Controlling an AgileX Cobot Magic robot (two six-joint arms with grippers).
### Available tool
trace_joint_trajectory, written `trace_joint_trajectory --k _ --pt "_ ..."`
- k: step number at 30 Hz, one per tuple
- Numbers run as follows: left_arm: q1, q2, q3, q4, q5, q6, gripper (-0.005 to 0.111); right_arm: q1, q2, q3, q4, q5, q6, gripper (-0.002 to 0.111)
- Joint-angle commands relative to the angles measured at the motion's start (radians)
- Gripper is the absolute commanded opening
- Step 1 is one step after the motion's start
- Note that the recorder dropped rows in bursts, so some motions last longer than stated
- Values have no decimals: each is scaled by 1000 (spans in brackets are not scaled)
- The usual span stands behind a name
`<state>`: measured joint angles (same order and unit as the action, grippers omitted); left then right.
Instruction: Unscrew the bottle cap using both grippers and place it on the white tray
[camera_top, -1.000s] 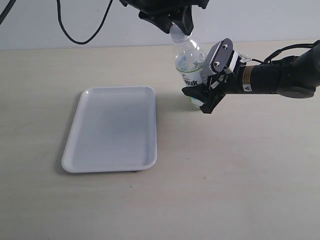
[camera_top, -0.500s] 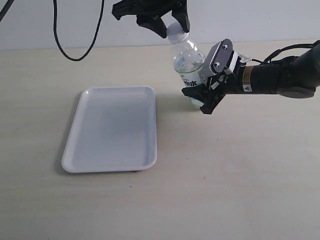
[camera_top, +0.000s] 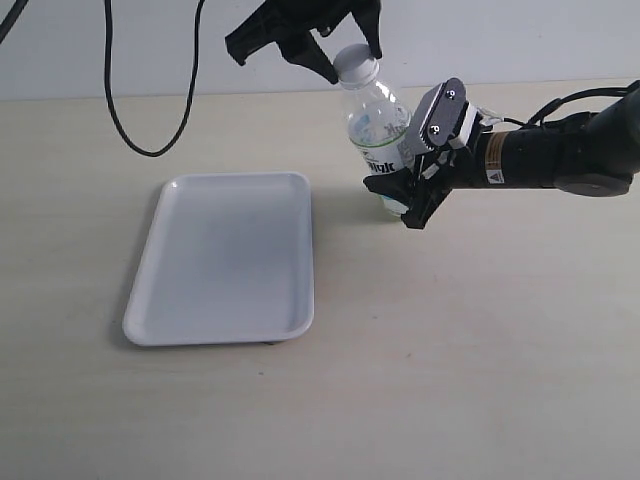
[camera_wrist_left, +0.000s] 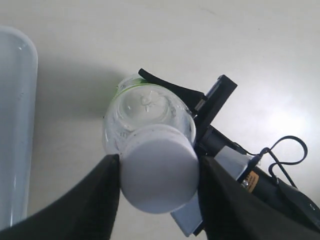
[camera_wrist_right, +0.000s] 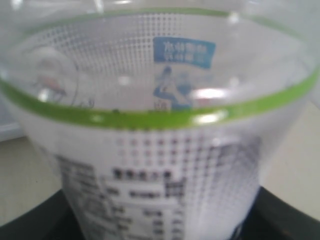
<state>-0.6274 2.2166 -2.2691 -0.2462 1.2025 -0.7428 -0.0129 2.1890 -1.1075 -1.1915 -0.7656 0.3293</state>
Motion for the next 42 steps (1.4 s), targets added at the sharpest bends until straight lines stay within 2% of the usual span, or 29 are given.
trace_joint_trajectory --k 1,6,9,12,20,23,27,36,42 --pt "0 -7 -2 -8 19 -24 0 2 7 4 -9 38 15 0" --pt "0 -7 -2 18 19 -17 0 2 7 4 -9 38 15 0" --pt "0 -7 -2 18 19 5 7 2 7 4 -9 38 15 0" --pt "0 -7 -2 18 19 21 23 2 7 4 -9 38 15 0" --pt "0 -7 -2 40 19 59 78 2 7 4 -9 38 21 0" --pt "0 -7 -2 54 19 104 88 2 7 4 -9 38 23 0" --pt "0 -7 -2 64 19 250 89 2 7 4 -9 38 23 0" --pt "0 -7 -2 58 -91 786 89 2 7 4 -17 57 23 0" --pt "0 -7 -2 57 -91 963 89 2 7 4 -17 95 23 0"
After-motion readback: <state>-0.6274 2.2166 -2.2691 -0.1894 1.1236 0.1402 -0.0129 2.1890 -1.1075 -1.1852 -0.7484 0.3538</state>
